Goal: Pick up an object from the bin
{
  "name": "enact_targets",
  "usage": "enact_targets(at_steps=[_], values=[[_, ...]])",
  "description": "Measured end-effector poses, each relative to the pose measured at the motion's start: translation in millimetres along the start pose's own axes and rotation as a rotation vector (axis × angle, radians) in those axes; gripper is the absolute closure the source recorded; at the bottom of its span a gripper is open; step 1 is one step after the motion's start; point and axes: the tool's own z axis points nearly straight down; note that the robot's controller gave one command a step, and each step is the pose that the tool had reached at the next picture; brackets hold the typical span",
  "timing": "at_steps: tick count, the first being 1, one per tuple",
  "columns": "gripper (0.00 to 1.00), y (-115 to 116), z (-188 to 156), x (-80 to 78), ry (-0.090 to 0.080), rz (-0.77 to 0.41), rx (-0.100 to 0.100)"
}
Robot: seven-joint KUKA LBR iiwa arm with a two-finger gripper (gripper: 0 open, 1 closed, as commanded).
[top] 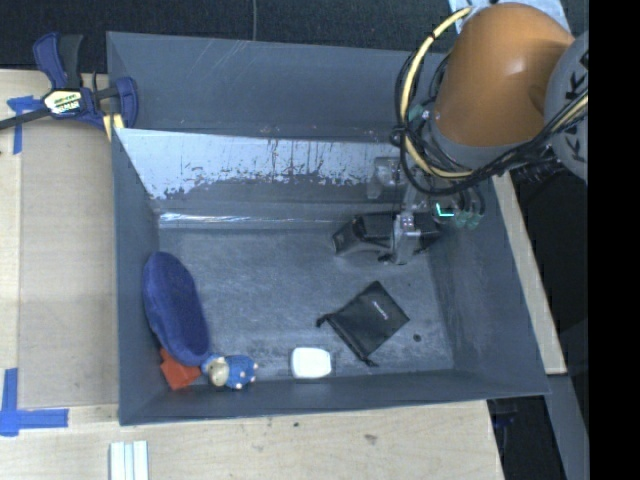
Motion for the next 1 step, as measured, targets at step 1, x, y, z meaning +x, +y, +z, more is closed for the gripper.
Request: enact_targets(at_steps=[1], values=[[0.00, 23.0, -38.9, -41.1, -0.013, -0.196, 0.001]])
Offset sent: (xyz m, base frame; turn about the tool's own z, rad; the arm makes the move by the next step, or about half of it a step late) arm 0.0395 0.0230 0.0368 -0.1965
